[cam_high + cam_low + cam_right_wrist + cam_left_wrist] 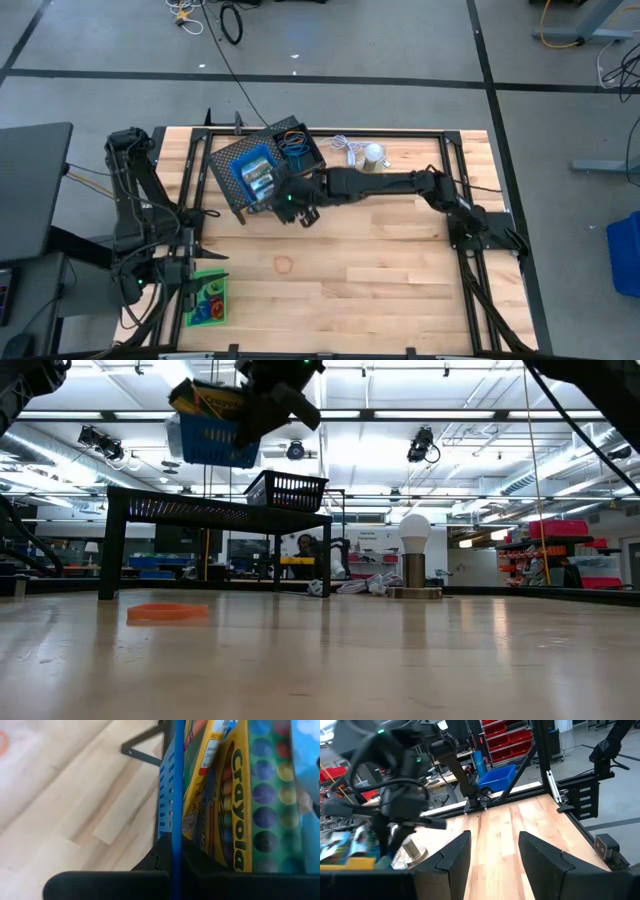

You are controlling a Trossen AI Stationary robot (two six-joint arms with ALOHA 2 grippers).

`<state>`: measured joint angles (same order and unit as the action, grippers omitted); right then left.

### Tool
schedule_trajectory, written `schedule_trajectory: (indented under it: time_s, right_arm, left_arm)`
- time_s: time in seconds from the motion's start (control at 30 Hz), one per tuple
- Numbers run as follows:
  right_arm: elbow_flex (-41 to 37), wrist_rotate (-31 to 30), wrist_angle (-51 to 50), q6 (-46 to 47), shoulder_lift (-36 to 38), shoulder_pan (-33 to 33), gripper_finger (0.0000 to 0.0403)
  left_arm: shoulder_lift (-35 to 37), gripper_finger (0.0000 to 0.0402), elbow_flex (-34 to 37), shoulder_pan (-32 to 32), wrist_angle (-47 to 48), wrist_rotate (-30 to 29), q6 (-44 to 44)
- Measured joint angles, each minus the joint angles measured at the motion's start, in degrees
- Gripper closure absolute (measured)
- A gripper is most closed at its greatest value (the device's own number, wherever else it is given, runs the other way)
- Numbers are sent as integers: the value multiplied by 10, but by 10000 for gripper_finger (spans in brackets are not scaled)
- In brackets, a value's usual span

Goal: Pick & Place Office Desk Supplies
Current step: Put the blue bin with crayon boxes on the shelf

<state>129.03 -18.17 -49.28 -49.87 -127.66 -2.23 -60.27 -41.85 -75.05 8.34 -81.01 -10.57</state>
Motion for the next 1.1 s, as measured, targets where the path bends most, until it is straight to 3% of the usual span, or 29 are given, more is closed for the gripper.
schedule_trajectory:
  time_s: [0.3, 0.57, 1.1]
  right_arm:
    - [0, 81, 13, -39, 0, 55, 400]
    - [0, 142, 15, -66, 0, 67, 401]
    - [0, 189, 13, -82, -1, 87, 401]
  left_arm:
    - [0, 228, 0, 0, 0, 0, 2]
    - [8, 228, 0, 0, 0, 0, 6]
    - [17, 228, 0, 0, 0, 0, 12]
